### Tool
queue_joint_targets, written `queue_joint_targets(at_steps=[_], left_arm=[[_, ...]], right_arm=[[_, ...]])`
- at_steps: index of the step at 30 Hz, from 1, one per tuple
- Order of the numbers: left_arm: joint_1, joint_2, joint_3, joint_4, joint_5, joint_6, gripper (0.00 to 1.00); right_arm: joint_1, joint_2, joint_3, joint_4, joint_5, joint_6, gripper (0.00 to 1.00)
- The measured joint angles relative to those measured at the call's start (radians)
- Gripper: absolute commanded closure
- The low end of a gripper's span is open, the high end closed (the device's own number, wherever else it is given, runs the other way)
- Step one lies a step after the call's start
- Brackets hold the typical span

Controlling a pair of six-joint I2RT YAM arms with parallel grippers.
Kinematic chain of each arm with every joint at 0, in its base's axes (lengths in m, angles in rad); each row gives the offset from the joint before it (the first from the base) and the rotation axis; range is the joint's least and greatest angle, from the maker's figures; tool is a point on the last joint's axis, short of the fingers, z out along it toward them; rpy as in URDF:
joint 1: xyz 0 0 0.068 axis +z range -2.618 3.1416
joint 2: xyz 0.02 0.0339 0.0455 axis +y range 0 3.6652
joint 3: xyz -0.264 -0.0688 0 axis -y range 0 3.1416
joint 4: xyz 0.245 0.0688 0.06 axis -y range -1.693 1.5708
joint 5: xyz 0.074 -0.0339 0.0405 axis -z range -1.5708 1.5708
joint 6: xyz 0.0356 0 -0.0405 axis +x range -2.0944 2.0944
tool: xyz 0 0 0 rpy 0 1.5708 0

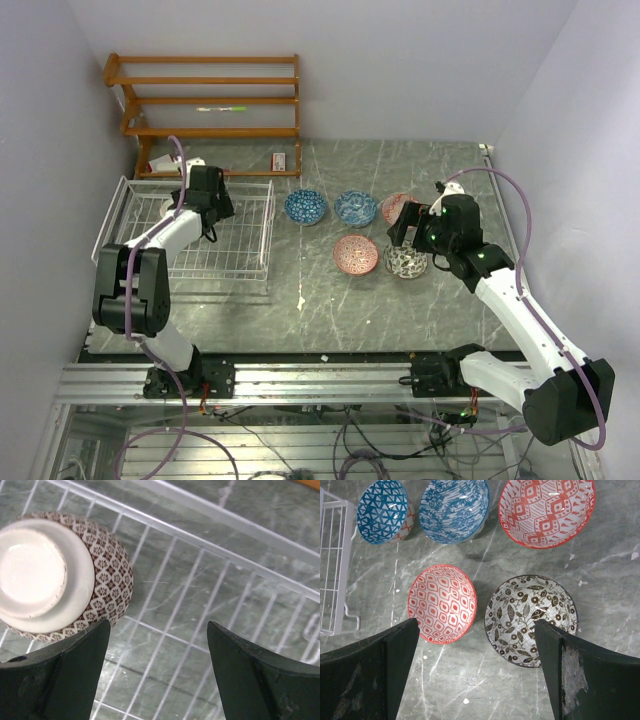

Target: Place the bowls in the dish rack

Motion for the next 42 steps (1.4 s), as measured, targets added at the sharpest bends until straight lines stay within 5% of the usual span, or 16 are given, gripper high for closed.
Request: queue_joint_targets(at_steps=[26, 35, 42], left_arm=[[0.227, 0.087, -0.009, 0.065, -0.108, -0.002, 0.07], [0.220, 0.033, -0.048, 0.082, -0.032, -0.020, 0.01], [0.073, -0.164, -0.061, 0.055, -0.009, -0.040, 0.01]], right_arm=[[0.000, 0.035, 0.005, -0.001, -0.005, 0.012, 0.00], [0.000, 0.037, 0.004, 0.000, -0.009, 0.025, 0.00], [0.000, 0.037, 0.004, 0.000, -0.009, 0.025, 0.00]])
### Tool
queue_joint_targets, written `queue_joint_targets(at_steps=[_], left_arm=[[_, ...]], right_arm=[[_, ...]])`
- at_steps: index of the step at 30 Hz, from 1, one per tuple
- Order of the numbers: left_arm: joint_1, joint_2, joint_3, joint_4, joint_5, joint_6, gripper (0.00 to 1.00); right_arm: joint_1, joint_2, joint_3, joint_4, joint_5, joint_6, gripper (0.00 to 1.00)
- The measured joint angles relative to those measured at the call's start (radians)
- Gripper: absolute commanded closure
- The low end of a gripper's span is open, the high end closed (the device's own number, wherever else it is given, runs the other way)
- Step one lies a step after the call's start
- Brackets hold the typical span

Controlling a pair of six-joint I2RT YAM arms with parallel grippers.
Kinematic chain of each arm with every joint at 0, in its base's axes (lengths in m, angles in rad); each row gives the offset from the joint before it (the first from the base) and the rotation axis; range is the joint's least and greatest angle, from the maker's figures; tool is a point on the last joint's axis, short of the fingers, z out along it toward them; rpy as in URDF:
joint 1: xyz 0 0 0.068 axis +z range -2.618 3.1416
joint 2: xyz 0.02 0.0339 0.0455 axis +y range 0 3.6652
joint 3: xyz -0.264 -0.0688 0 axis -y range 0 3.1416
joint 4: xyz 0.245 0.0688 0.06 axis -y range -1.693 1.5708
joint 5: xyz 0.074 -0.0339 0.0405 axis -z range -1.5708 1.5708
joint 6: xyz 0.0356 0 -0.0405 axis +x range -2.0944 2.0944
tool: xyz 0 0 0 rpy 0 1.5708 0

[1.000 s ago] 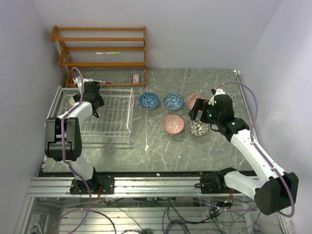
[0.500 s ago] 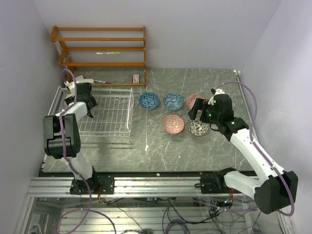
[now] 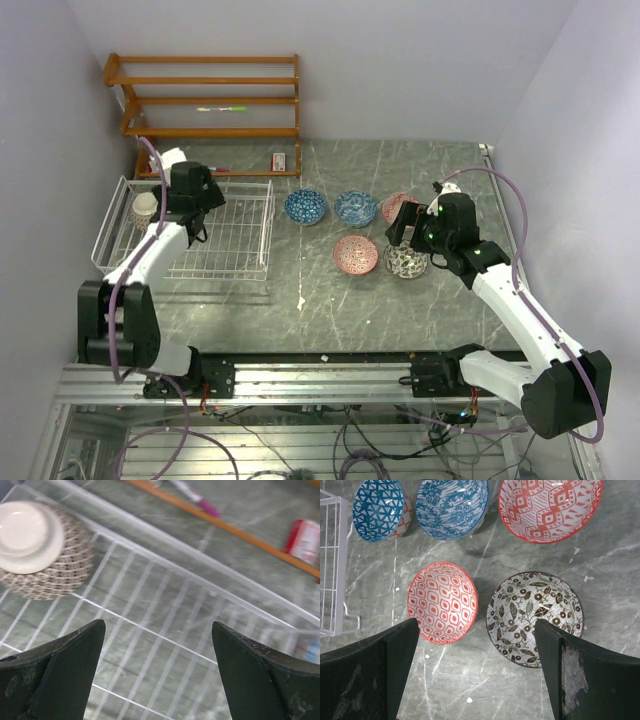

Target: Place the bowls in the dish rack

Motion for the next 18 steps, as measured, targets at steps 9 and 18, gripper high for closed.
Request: queue_joint_targets(at_steps=[9, 18], left_arm=[[-0.298, -0.224, 0.004, -0.013, 0.012, 0.032, 0.00], [-0.752, -0.126, 0.079, 0.034, -0.022, 0.139, 0.03]], right_arm=[[0.000, -0.008, 0.050, -0.026, 0.051, 0.020, 0.00], [-0.003, -0.024, 0.255, -0.058, 0.159, 0.029, 0.00]])
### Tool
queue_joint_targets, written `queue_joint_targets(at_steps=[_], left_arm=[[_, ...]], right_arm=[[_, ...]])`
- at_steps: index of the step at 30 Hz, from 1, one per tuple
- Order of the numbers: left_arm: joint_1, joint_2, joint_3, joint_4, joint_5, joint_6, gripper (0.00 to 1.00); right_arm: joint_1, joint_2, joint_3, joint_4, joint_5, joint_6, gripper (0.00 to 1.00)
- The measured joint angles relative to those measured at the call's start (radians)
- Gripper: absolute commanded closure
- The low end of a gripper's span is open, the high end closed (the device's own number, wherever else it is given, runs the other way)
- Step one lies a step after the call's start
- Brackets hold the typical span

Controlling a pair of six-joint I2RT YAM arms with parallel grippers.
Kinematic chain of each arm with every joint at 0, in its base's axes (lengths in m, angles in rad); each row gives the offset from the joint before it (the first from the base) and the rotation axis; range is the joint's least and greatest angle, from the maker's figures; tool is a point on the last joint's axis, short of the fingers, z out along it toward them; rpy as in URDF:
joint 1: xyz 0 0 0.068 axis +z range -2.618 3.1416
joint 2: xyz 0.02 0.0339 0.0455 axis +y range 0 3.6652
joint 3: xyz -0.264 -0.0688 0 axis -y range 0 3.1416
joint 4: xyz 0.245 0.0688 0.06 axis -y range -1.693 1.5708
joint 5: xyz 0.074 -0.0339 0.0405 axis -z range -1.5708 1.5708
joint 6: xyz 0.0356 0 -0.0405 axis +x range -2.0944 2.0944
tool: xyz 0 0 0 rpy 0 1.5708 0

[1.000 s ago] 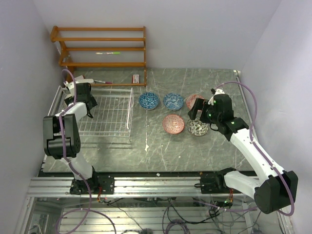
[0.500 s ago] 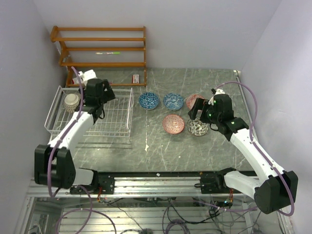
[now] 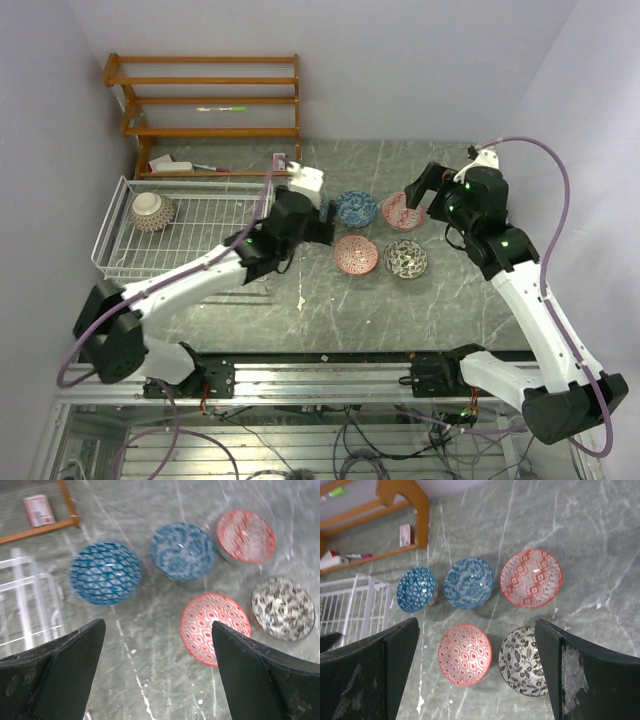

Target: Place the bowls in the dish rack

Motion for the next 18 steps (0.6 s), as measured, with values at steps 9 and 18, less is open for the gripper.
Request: queue_joint_targets(at_steps=[9, 18], left_arm=[[-0.158, 0.340, 0.086, 0.053, 0.042, 0.103, 0.08], [-0.257, 0.459, 0.152, 0.076, 0.178, 0.215, 0.09]], right_arm=[[-0.007, -0.053, 0.091, -0.045, 0.072, -0.006, 0.00], [-0.012, -0.061, 0.086, -0.067, 0.089, -0.010, 0.00]])
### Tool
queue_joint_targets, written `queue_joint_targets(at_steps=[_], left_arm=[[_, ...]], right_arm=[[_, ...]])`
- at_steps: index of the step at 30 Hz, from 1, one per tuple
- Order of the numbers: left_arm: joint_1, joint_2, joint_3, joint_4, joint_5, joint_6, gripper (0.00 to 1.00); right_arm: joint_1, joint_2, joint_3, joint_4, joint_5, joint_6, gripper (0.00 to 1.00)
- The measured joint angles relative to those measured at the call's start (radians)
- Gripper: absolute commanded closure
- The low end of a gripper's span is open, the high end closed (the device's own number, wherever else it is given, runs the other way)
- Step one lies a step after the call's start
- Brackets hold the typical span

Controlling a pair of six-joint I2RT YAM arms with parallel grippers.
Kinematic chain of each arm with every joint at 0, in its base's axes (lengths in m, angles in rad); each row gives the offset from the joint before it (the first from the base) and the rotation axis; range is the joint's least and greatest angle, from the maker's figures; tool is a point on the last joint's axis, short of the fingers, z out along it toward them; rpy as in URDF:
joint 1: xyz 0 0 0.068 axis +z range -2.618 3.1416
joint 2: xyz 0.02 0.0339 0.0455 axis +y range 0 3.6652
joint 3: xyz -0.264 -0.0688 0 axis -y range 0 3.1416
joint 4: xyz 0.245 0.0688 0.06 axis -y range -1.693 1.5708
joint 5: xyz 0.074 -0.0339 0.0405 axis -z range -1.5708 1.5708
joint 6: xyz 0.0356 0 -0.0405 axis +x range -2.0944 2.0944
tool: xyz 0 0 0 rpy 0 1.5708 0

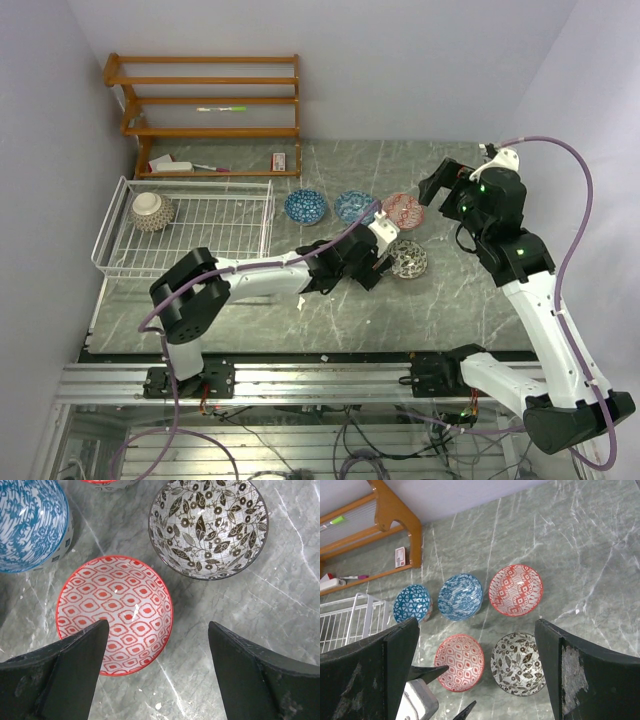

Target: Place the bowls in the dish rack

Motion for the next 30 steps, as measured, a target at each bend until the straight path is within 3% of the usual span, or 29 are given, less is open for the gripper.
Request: queue_joint_targets(at_steps=[6, 13, 16, 18, 19, 27, 30], left_arm=[[0.005, 0.070, 0.058, 0.001, 0.028, 0.039, 0.25], [0.006, 0.175, 0.093, -0.013, 0.042, 0.059, 0.28], [0.006, 0.180, 0.093, -0.016, 0.042, 0.059, 0.37], [0.006, 0.180, 0.093, -0.015, 0.041, 0.060, 0.52], [0.006, 0.180, 0.093, -0.016, 0.041, 0.061, 0.54], [0.006, 0.180, 0.075, -0.020, 0.029, 0.059, 0.53], [0.006, 0.180, 0.063, -0.026, 0.023, 0.059, 0.66]], right_arm=[[0.000, 0.000, -0.023, 0.000, 0.000, -0.003, 0.00], [-0.008, -0.003, -0.046, 0.000, 0.005, -0.005, 0.00], [-0.012, -0.007, -0.050, 0.001, 0.008, -0.005, 0.00], [-0.013, -0.007, -0.052, 0.003, 0.008, -0.005, 0.00], [-0.013, -0.007, -0.053, 0.003, 0.008, -0.005, 0.00], [-0.019, -0.005, -0.066, 0.006, 0.003, -0.005, 0.00], [-0.020, -0.005, -0.066, 0.008, 0.002, -0.005, 0.00]])
